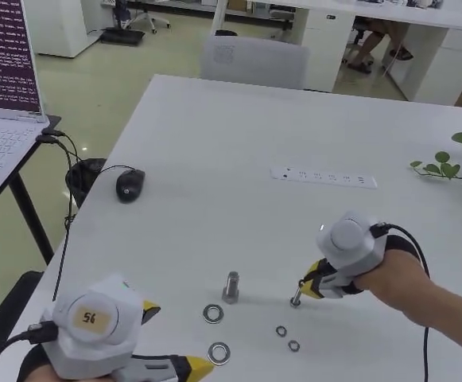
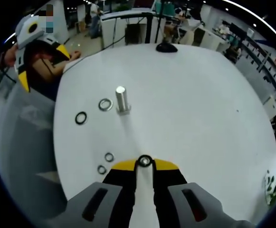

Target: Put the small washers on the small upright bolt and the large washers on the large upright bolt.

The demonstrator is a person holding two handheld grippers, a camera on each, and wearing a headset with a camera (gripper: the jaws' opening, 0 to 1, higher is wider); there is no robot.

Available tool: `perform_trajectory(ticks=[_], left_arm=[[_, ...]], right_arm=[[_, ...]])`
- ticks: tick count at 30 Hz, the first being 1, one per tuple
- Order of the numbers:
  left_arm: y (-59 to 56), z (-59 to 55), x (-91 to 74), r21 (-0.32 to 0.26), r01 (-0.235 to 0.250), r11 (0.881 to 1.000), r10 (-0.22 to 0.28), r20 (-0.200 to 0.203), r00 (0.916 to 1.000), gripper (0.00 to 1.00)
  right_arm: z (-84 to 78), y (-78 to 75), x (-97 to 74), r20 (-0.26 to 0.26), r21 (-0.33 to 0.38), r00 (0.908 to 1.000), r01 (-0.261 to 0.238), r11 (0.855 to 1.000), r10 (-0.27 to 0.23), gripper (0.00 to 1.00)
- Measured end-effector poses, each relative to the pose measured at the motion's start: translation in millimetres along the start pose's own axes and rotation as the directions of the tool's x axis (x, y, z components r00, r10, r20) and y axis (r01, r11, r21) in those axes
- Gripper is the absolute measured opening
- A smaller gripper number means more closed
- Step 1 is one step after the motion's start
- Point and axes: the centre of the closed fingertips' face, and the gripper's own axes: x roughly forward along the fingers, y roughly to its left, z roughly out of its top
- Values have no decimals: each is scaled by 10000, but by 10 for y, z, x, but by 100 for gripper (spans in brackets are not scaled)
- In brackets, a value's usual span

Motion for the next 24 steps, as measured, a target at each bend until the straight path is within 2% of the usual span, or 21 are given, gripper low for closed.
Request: perform_trajectory(ticks=[14,21,24], left_arm=[[32,-54,-30,-95,-94,9999,94,-41,9999,69],[23,-44,-26,-80,-86,9999,86,-44,10000,69],[21,-42,-21,-84,-80,9999,79,-58,10000,69]], right_arm=[[-71,17,111,-417,-81,9991,-112,9999,109,13],[-177,16,251,-647,199,9979,-74,9998,87,12],[-228,42,294,-518,912,9985,-113,9958,161,12]])
